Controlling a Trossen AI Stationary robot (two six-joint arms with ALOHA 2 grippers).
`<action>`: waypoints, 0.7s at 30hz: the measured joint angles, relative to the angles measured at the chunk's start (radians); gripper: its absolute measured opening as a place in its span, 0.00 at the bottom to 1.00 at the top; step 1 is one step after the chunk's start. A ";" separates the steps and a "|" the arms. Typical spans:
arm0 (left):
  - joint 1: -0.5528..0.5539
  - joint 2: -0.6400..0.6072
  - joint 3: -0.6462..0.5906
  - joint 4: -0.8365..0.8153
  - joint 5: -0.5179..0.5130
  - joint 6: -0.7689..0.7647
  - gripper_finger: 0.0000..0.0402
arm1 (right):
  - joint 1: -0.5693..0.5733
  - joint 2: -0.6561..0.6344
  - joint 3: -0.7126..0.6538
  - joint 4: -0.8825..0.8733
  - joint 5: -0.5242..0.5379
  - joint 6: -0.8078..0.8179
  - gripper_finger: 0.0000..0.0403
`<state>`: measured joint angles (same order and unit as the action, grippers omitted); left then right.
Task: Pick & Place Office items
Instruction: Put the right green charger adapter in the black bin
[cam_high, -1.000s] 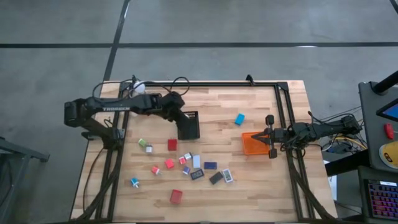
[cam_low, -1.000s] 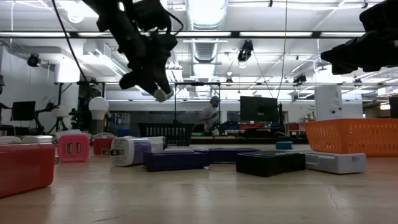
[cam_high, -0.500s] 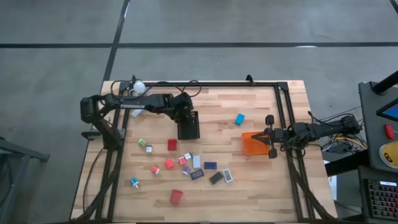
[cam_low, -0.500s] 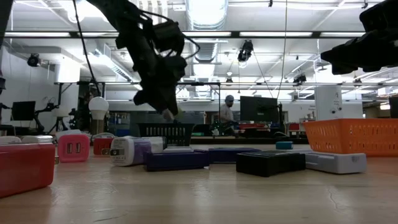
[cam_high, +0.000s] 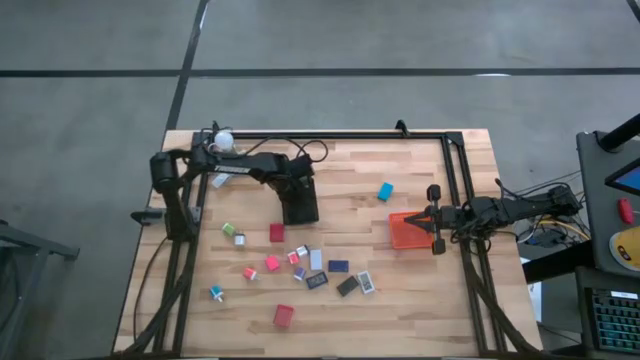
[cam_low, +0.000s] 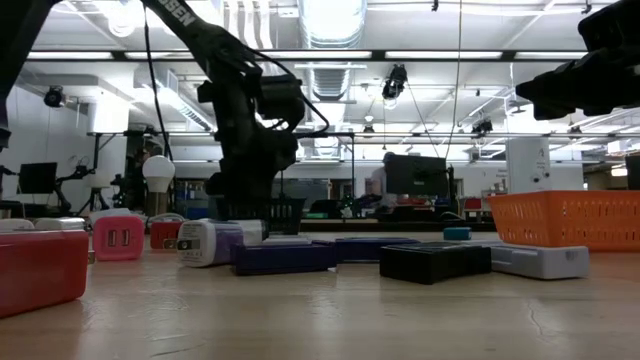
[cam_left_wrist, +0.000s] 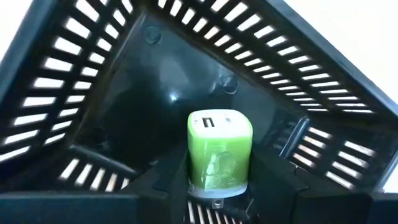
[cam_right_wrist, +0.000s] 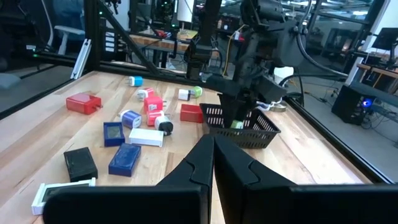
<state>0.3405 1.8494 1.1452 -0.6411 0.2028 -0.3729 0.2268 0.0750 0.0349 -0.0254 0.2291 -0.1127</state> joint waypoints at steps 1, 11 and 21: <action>0.000 0.001 0.002 0.001 0.000 0.000 0.35 | 0.000 0.000 0.000 0.000 0.000 0.000 0.02; 0.001 -0.005 0.007 -0.014 0.015 -0.008 0.35 | 0.000 0.001 0.000 0.000 0.000 0.000 0.02; 0.001 -0.005 0.006 -0.018 0.018 -0.008 0.44 | 0.000 0.001 0.000 0.000 0.000 0.000 0.02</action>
<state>0.3412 1.8446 1.1515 -0.6590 0.2203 -0.3813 0.2265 0.0757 0.0349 -0.0250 0.2291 -0.1127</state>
